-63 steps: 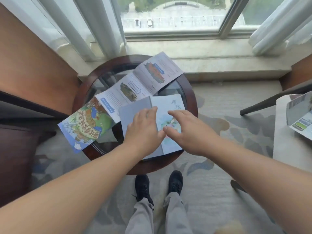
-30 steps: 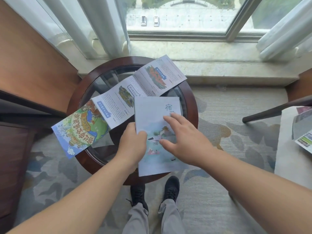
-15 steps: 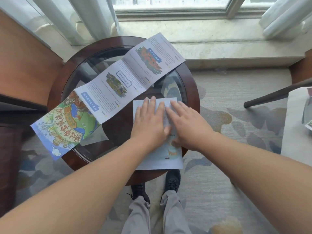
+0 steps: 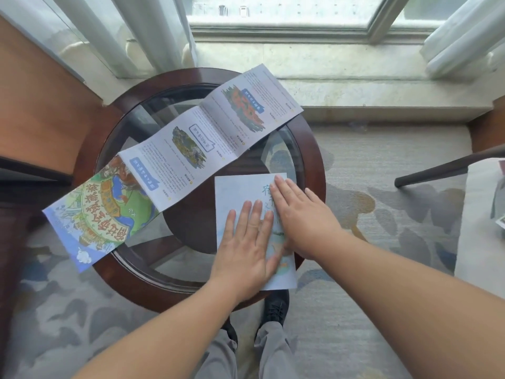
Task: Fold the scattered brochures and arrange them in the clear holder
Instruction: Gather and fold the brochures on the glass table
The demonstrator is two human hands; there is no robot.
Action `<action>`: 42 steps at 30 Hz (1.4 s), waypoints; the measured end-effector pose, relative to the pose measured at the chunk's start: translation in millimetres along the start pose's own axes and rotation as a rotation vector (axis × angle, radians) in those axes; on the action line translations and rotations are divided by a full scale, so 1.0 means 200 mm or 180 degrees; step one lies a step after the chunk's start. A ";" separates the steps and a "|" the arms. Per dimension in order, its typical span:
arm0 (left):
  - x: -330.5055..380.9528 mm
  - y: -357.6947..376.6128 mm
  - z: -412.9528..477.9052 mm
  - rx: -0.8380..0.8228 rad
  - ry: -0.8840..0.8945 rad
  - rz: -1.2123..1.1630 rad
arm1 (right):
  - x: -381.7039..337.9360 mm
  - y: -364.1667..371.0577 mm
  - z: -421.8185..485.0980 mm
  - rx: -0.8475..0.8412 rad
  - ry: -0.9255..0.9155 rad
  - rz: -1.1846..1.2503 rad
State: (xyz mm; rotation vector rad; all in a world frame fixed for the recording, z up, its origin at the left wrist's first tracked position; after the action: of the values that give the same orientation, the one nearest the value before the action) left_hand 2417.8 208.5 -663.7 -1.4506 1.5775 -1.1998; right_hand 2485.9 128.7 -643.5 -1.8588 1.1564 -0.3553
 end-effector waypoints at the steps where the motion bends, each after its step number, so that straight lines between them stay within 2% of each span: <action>1: 0.00 0.02 -0.04 -0.0063 0.0095 0.0035 | -0.01 0.00 0.00 -0.0016 0.0007 -0.0057; 4: 0.00 0.05 -0.13 -0.0250 0.0269 0.0079 | -0.01 0.00 0.00 -0.0010 0.0045 -0.0181; 9: -0.05 0.03 -0.18 -0.0474 0.0211 0.0044 | -0.02 -0.02 -0.01 -0.0147 0.0098 -0.0309; 13: -0.09 -0.09 -0.18 -0.0381 0.0149 -0.0637 | -0.07 -0.08 -0.01 -0.0253 0.0186 -0.0344; 16: -0.29 -0.29 -0.15 0.0082 -0.0198 -0.1065 | -0.12 -0.19 0.04 -0.0060 0.0194 -0.0073; 19: -0.61 -0.40 -0.14 0.0442 -0.0811 -0.1004 | -0.17 -0.32 0.12 0.0202 0.0204 0.0239; 23: -1.00 -0.44 -0.09 0.0560 -0.1716 -0.0723 | -0.20 -0.46 0.27 0.0577 0.0329 0.0522; 26: -1.18 -0.38 -0.05 0.0317 -0.2181 -0.0713 | -0.25 -0.50 0.38 0.0699 0.0343 0.0528; 30: -1.15 -0.24 -0.01 -0.0235 -0.2104 -0.0768 | -0.37 -0.43 0.53 0.0423 0.0178 0.0354; 33: -1.09 -0.22 0.00 -0.0196 -0.1970 -0.0692 | -0.39 -0.36 0.57 0.0233 0.0247 0.0359; 38: -1.09 -0.25 0.02 -0.0268 -0.1696 -0.0412 | -0.38 -0.33 0.57 0.0280 0.0241 0.0224; 40: -1.08 -0.27 0.01 -0.0325 -0.1636 -0.0555 | -0.38 -0.34 0.56 0.0311 0.0238 0.0198; 42: -1.09 -0.34 -0.02 -0.0148 -0.1715 -0.0970 | -0.41 -0.35 0.55 0.0365 0.0223 0.0297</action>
State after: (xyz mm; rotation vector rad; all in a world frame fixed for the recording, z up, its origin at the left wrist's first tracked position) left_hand 2473.2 425.9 -623.1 -1.8984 1.0482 -0.8284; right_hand 2552.7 267.1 -632.4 -1.6987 1.2395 -0.4279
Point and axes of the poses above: each hand's wrist, its own z-axis towards the middle knuckle, its own y-axis out of the palm, x = y × z, the point moved 9 cm from there along z, towards the middle knuckle, and after that the axes turned 8 degrees about -y, right-handed, at the moved point
